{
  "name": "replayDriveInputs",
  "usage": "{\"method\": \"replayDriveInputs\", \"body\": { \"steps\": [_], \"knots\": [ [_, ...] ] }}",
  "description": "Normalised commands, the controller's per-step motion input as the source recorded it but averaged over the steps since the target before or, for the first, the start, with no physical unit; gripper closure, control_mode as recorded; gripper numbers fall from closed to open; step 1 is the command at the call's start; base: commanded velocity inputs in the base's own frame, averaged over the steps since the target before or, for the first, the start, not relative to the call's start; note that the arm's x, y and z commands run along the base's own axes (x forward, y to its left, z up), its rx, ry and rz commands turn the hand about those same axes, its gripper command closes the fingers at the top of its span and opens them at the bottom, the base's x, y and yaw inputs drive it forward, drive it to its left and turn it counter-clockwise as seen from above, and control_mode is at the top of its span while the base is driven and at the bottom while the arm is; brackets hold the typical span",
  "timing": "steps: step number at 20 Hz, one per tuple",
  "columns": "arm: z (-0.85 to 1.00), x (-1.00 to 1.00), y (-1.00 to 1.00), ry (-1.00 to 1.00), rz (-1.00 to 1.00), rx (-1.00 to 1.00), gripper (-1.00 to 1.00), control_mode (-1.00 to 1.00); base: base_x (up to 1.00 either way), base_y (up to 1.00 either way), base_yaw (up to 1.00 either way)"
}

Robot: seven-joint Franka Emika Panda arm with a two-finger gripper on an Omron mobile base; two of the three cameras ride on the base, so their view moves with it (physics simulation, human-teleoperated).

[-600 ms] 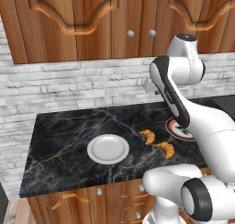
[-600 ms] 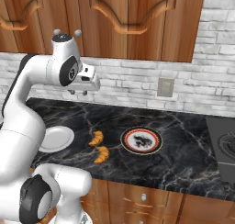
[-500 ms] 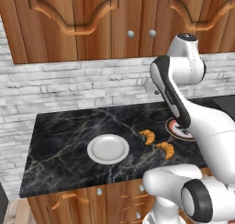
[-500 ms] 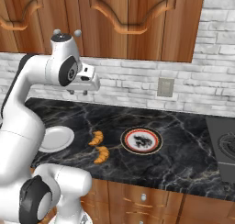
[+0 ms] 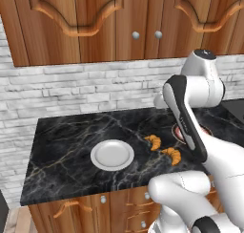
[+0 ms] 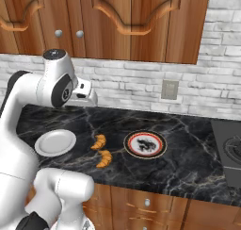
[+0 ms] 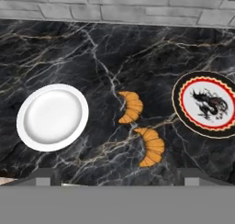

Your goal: Place the pastries on the plates.

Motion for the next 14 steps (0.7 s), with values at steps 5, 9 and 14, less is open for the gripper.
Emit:
{"method": "replayDriveInputs", "body": {
  "steps": [5, 9, 14],
  "knots": [
    [-0.54, -0.13, 0.0, 0.15, 0.0, 0.0, -1.0, -1.0, 0.0, 0.0, 0.0],
    [-0.64, -0.01, -0.03, 0.17, 0.0, 0.0, -1.0, -1.0, 0.0, 0.0, 0.0],
    [-0.71, 0.06, -0.09, 0.19, 0.0, 0.0, -1.0, -1.0, 0.0, 0.0, 0.0]
  ]
}}
